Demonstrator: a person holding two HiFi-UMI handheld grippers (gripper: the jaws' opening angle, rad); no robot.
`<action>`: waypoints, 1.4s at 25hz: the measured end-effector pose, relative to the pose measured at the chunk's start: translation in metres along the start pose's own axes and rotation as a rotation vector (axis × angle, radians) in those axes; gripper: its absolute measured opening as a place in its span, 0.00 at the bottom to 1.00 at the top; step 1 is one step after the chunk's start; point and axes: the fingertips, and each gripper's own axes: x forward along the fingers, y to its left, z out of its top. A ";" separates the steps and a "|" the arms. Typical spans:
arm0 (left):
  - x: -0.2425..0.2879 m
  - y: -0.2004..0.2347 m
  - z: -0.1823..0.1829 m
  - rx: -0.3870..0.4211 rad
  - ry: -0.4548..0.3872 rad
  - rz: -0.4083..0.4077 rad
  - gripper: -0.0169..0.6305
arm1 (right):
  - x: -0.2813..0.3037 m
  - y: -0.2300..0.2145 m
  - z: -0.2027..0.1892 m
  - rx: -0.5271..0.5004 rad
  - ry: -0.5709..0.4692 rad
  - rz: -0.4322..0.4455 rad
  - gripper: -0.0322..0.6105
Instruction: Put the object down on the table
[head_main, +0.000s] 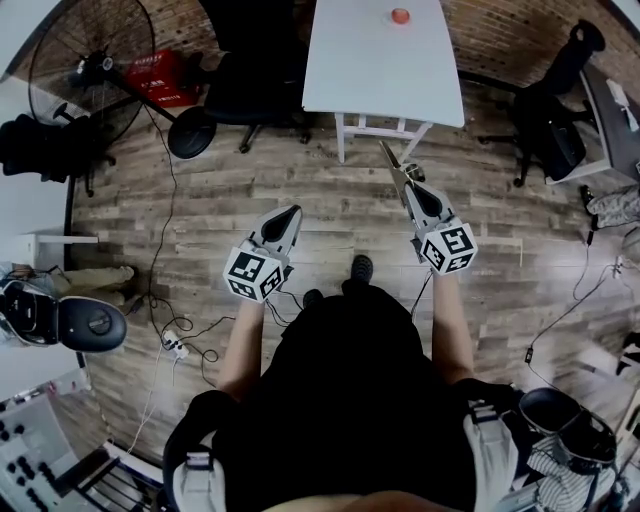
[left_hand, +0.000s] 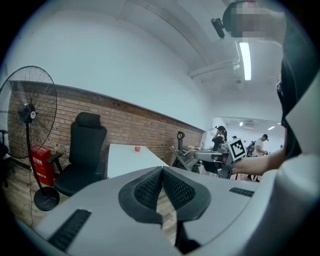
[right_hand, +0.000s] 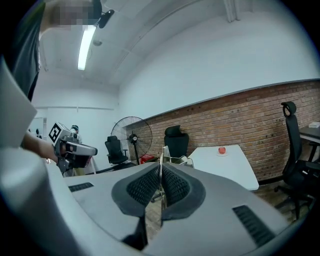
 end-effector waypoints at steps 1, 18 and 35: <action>0.003 -0.001 0.000 -0.002 0.004 0.003 0.06 | 0.001 -0.003 0.000 -0.001 0.002 0.001 0.06; 0.076 -0.036 0.014 0.016 0.006 0.026 0.06 | -0.004 -0.074 0.000 -0.026 0.022 0.045 0.06; 0.104 -0.035 0.019 0.022 0.009 -0.001 0.06 | -0.004 -0.097 0.001 -0.016 0.027 0.014 0.06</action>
